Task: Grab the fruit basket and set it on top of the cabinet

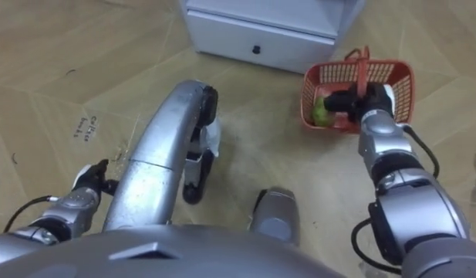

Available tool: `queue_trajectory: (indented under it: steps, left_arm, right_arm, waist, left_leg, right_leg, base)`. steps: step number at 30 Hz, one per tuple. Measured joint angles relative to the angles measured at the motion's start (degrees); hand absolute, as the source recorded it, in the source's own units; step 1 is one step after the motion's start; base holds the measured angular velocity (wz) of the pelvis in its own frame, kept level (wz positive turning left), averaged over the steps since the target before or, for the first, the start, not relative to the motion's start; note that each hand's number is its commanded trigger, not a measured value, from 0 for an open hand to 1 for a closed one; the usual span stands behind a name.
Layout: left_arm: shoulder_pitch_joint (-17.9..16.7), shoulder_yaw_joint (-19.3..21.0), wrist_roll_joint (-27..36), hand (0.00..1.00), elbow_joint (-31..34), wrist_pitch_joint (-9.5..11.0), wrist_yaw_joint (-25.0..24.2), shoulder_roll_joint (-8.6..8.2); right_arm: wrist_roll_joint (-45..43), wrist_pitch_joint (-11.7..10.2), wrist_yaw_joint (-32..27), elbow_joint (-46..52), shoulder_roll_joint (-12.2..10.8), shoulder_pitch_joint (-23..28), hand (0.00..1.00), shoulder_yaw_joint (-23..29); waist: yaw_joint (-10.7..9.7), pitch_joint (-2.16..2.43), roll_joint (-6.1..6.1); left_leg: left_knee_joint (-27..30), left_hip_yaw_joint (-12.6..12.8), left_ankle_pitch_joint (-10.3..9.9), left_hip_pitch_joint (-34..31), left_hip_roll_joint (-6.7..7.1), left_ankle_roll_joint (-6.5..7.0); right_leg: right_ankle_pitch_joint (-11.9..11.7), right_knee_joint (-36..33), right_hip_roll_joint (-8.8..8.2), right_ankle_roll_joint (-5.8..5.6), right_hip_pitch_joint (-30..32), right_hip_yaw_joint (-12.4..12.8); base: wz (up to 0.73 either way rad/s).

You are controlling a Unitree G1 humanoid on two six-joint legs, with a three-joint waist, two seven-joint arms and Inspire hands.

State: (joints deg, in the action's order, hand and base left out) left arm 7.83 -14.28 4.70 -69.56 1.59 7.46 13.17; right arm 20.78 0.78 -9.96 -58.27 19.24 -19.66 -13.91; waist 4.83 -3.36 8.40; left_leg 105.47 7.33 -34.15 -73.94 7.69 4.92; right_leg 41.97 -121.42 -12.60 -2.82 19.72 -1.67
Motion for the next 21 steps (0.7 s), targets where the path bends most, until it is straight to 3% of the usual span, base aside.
queue_trajectory:
  steps: [2, 4, 5, 6, 7, 8, 9, 10, 11, 12, 13, 14, 15, 16, 17, 18, 19, 20, 21]
  left_arm:
    - [-0.1, 0.8, -0.5, 0.0, 0.2, -0.1, 0.3, -0.01]
    - [-2.3, 1.7, -0.8, 0.0, 0.9, -0.6, 0.7, -0.15]
    - [-4.2, 3.0, -0.8, 0.0, 1.0, -1.0, 0.8, -0.39]
    - [-6.0, 3.7, -0.9, 0.0, 1.1, -1.6, 1.0, -0.4]
    - [-6.7, 4.4, -0.9, 0.0, 1.0, -1.7, 1.0, -0.41]
    - [-7.8, 5.8, -0.9, 0.0, 1.2, -1.9, 1.3, -0.38]
    - [-8.8, 6.9, -0.8, 0.0, 1.9, -1.9, 2.4, -0.3]
    - [-9.2, 7.3, -0.8, 0.0, 2.5, -1.9, 2.9, -0.11]
    - [-9.2, 7.4, -0.7, 0.0, 3.4, -1.7, 4.1, 0.27]
    - [-9.4, 7.5, -0.5, 0.0, 3.3, -1.4, 5.0, 0.3]
    - [-9.4, 7.4, -0.5, 0.0, 3.3, -1.1, 5.5, 0.23]
    - [-9.6, 7.3, -0.4, 0.0, 3.3, -0.1, 6.1, -0.15]
    - [-9.6, 7.3, -0.5, 0.0, 3.2, 0.5, 6.5, -0.17]
    - [-9.6, 7.3, -0.5, 0.0, 3.2, 0.5, 6.6, -0.16]
    - [-9.7, 7.3, -0.5, 0.0, 3.2, 0.7, 6.8, -0.27]
    - [-10.0, 7.5, -0.5, 0.0, 3.7, 1.0, 6.9, -0.35]
    - [-10.2, 7.6, -0.4, 0.0, 3.8, 1.0, 6.9, -0.74]
    - [-11.6, 7.8, -0.4, 0.0, 5.5, 0.9, 6.9, -0.88]
    - [-13.3, 8.5, -0.4, 0.0, 6.7, 1.0, 6.8, -0.72]
  right_arm:
    - [-1.1, 0.2, 0.3, 1.3, -0.2, 0.0, 1.0, 0.0]
    - [-1.0, 0.7, 0.3, 3.7, -0.3, 0.7, 1.0, 0.0]
    - [-1.1, 1.3, 0.2, 6.4, -0.4, 1.7, 1.0, 0.0]
    - [-1.3, 1.9, 0.2, 9.1, -0.5, 3.2, 1.0, 0.0]
    - [-1.4, 2.0, 0.1, 10.3, -0.6, 4.1, 1.0, 0.1]
    - [-2.4, 2.6, -0.2, 12.7, -0.8, 5.8, 1.0, 0.4]
    - [-4.1, 3.0, -0.8, 14.8, -1.5, 7.3, 1.0, 0.9]
    - [-5.3, 3.1, -1.0, 15.7, -2.2, 7.9, 1.0, 1.3]
    - [-7.3, 3.0, -1.1, 16.8, -3.3, 8.4, 1.0, 1.5]
    - [-9.1, 3.0, -1.1, 16.8, -4.3, 8.8, 1.0, 1.5]
    - [-9.8, 3.0, -1.1, 17.3, -4.5, 9.4, 1.0, 1.5]
    - [-10.3, 3.1, -1.1, 19.2, -4.5, 10.7, 1.0, 1.5]
    - [-10.4, 3.1, -1.1, 21.5, -4.5, 11.5, 1.0, 1.2]
    - [-10.4, 3.1, -1.1, 22.8, -4.5, 12.0, 1.0, 1.2]
    - [-10.7, 3.0, -1.3, 26.0, -4.4, 13.0, 1.0, 1.5]
    - [-11.6, 2.9, -1.9, 29.5, -4.3, 14.2, 1.0, 1.8]
    - [-12.5, 2.8, -2.3, 30.9, -4.0, 15.1, 1.0, 1.8]
    - [-13.6, 2.9, -2.4, 33.6, -3.8, 16.7, 1.0, 1.5]
    - [-13.5, 2.8, -2.4, 36.1, -4.2, 16.8, 1.0, 1.1]
  waist:
    - [0.0, 0.06, -0.16]
    - [0.3, 0.61, -1.1]
    - [0.3, 1.02, -1.7]
    - [0.1, 1.35, -1.96]
    - [0.0, 1.47, -2.12]
    - [0.0, 1.65, -2.4]
    - [0.1, 1.86, -2.7]
    - [0.2, 1.87, -2.71]
    - [0.3, 1.9, -2.77]
    - [0.5, 2.01, -3.0]
    - [0.8, 2.2, -3.33]
    - [1.8, 2.68, -4.23]
    - [2.0, 2.7, -4.35]
    - [1.8, 2.7, -4.37]
    - [1.6, 2.71, -4.36]
    - [1.1, 2.66, -4.24]
    - [0.5, 2.62, -4.81]
    - [0.3, 3.04, -5.22]
    - [0.1, 2.6, -5.11]
  left_leg:
    - [-5.1, 0.0, 0.0, 2.9, -0.32, 0.18]
    - [-12.0, -0.1, 0.4, 7.1, -1.41, 0.64]
    - [-17.4, 0.1, 0.8, 10.9, -2.1, 1.11]
    - [-23.2, 0.5, 1.7, 15.3, -2.12, 1.43]
    - [-26.3, 0.6, 2.2, 17.6, -2.01, 1.74]
    - [-32.3, 0.8, 3.3, 22.1, -2.0, 2.17]
    - [-38.5, 0.7, 4.9, 26.2, -2.06, 2.31]
    - [-41.8, 0.6, 5.8, 28.3, -2.13, 2.27]
    - [-48.4, 0.6, 7.8, 32.4, -2.91, 2.05]
    - [-55.2, 0.5, 10.2, 37.1, -3.51, 1.71]
    - [-58.3, 0.5, 11.4, 39.4, -4.04, 1.52]
    - [-64.0, 0.3, 13.6, 43.4, -5.31, 0.95]
    - [-69.2, -0.1, 15.9, 47.5, -5.91, 0.34]
    - [-71.4, -0.4, 16.8, 49.3, -6.07, -0.03]
    - [-74.9, -1.6, 17.9, 52.7, -6.21, -0.91]
    - [-76.1, -1.6, 18.1, 54.8, -6.49, -1.22]
    - [-75.8, -1.7, 18.0, 55.5, -7.09, -1.4]
    - [-75.5, -0.9, 18.7, 56.6, -8.15, -2.51]
    - [-72.9, -1.2, 19.0, 55.3, -8.87, -3.68]
  right_leg:
    - [0.0, 7.1, 1.24, 0.0, 0.0, 1.4]
    - [-0.1, 17.5, 1.68, -0.1, -1.1, 2.2]
    - [-1.2, 26.0, 1.69, -0.48, -3.0, 2.4]
    - [-4.5, 33.7, 1.64, -0.76, -5.1, 2.4]
    - [-6.7, 37.3, 1.63, -1.0, -6.2, 2.4]
    - [-13.0, 43.2, 1.65, -1.0, -7.6, 2.7]
    - [-21.0, 47.4, 1.53, -1.6, -7.8, 2.6]
    - [-24.2, 48.7, 1.47, -1.94, -7.4, 2.6]
    - [-24.8, 49.6, 1.62, -2.06, -5.1, 2.5]
    - [-22.2, 50.6, 1.78, -1.77, -2.8, 1.3]
    - [-20.8, 52.0, 2.04, -1.81, -1.6, 0.7]
    - [-18.7, 57.6, 2.56, -2.26, 0.3, -0.4]
    - [-18.2, 66.0, 2.71, -2.27, 0.7, -1.3]
    - [-18.3, 70.7, 2.75, -2.19, 0.9, -2.3]
    - [-19.0, 80.7, 3.03, -1.1, 0.6, -3.8]
    - [-22.4, 90.3, 4.07, -0.39, -0.3, -4.9]
    - [-24.0, 90.7, 4.81, 0.35, -1.2, -5.6]
    - [-25.5, 94.6, 5.55, 1.35, -5.0, -6.7]
    - [-26.8, 98.8, 6.93, 1.95, -8.5, -6.0]
  base:
    - [-0.31]
    - [-0.57]
    - [-0.6]
    - [-0.55]
    - [-0.41]
    - [-0.37]
    - [-0.38]
    - [-0.49]
    - [-0.52]
    - [-0.56]
    - [-0.64]
    - [-0.71]
    - [-0.67]
    - [-0.45]
    - [-0.14]
    - [0.09]
    - [0.28]
    - [0.2]
    - [0.04]
